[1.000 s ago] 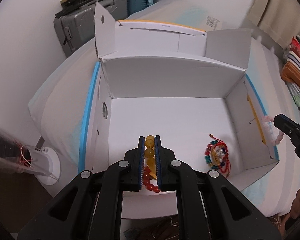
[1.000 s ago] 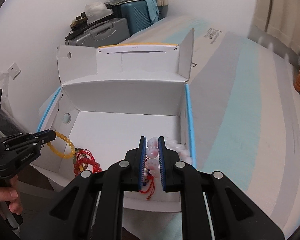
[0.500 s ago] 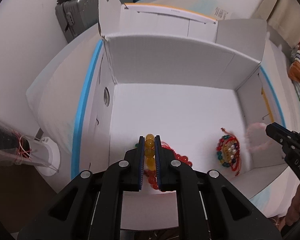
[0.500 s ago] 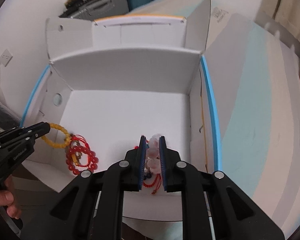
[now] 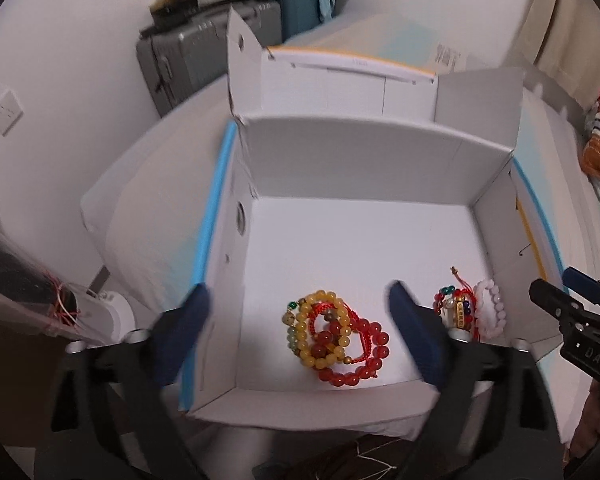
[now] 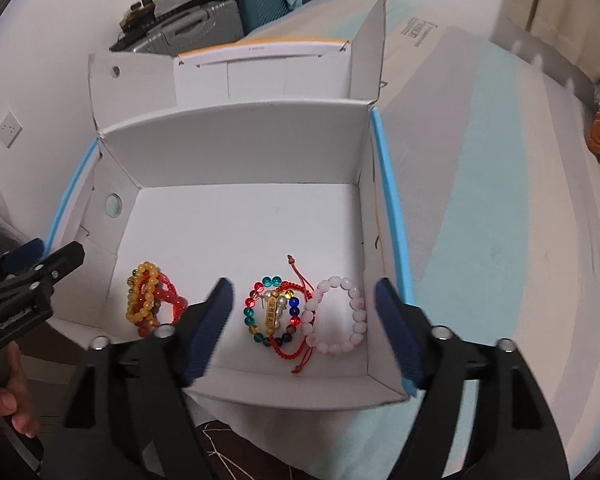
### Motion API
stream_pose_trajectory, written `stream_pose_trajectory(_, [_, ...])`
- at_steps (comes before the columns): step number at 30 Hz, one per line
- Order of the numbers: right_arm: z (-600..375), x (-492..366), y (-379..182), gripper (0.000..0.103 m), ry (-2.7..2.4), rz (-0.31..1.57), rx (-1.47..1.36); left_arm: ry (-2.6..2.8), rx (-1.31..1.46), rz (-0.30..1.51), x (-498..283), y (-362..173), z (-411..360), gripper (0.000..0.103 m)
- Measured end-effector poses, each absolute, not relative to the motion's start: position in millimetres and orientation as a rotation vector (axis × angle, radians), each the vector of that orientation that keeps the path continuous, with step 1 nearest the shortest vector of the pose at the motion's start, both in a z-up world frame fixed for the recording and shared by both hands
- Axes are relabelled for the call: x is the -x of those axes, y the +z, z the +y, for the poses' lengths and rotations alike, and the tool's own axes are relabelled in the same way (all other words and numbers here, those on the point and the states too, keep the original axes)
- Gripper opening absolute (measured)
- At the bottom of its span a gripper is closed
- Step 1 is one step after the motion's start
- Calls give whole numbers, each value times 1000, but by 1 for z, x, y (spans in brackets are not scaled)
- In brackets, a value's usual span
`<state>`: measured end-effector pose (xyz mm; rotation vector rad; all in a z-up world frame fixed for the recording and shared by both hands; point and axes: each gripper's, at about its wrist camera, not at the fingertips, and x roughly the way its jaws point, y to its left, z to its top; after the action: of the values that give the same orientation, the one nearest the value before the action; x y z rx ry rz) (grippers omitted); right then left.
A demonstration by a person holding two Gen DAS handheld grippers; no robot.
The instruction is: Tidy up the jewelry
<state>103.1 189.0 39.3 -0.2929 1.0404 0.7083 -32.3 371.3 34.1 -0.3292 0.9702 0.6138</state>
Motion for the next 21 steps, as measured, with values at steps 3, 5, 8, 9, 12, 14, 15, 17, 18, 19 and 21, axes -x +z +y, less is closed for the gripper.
stream_pose_trajectory(3, [175,-96,48,89,703,1006,250,625,322,923,45,45,364,97])
stream_pose_trajectory(5, [165,-88,54,93,697,963,237,613,327,896,54,50,357,97])
stream_pose_trajectory(8, [151,-74,61,96,688,900,216,594,324,851,67,55,344,97])
stream_pose_trajectory(9, [148,-70,61,96,685,888,215,591,326,843,70,55,340,97])
stream_pose_trajectory(12, [135,-51,62,96,676,846,228,576,325,817,81,54,327,97])
stream_pose_trajectory(14, [130,-41,61,96,667,830,236,557,308,803,87,52,317,97])
stream_pose_trajectory(15, [126,-36,61,96,665,825,229,558,301,805,90,52,313,97])
stream_pose_trajectory(17, [122,-27,60,96,659,820,227,553,300,802,95,51,307,97])
stream_pose_trajectory(18, [120,-23,59,96,654,813,236,551,301,800,97,50,305,97])
stream_pose_trajectory(19, [119,-18,59,96,654,808,243,550,299,797,100,50,301,97])
stream_pose_trajectory(21, [117,-13,57,96,657,813,243,541,296,792,104,51,295,97])
